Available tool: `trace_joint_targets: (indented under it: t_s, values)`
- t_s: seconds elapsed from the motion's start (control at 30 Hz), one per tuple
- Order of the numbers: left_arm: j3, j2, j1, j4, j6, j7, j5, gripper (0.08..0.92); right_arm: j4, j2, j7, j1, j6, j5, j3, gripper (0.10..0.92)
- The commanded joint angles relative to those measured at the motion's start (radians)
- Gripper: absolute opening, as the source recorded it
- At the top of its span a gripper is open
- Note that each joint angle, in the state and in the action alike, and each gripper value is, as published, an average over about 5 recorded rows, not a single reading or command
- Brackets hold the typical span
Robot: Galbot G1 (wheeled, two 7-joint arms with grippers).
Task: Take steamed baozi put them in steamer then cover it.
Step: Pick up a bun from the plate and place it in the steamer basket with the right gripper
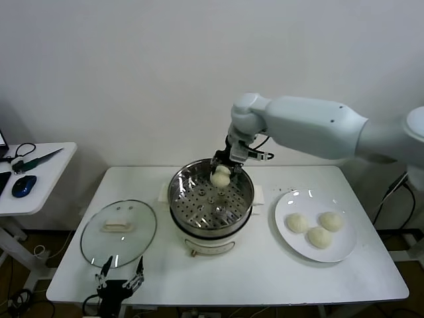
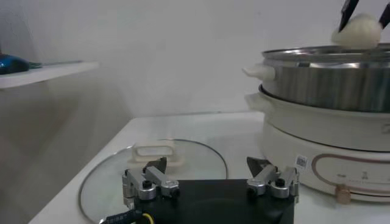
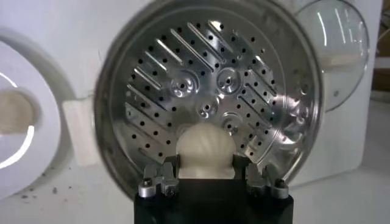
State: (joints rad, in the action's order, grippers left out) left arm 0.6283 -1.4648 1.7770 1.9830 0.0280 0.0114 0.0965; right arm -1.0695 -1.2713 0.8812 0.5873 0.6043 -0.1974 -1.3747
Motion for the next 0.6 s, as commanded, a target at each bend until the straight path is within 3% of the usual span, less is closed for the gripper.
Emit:
trace_joint_targets:
  t_s: [0.03,0.43,0.6]
  values:
    - [0.003,-0.001,-0.003,-0.008,0.002,0.005,0.001,0.823,0.202,-0.087,-0.079,-0.143,0.079,-0.174,0.083,0.602]
    - [0.003,-0.003,-0.006,-0.007,0.001,0.009,0.001,0.823,0.257,-0.124,-0.083,-0.165,0.077,-0.141,0.095,0.602]
    - [0.001,-0.006,-0.003,-0.004,0.002,0.012,0.000,0.823,0.225,-0.114,-0.087,-0.137,0.067,-0.079,0.077,0.676]
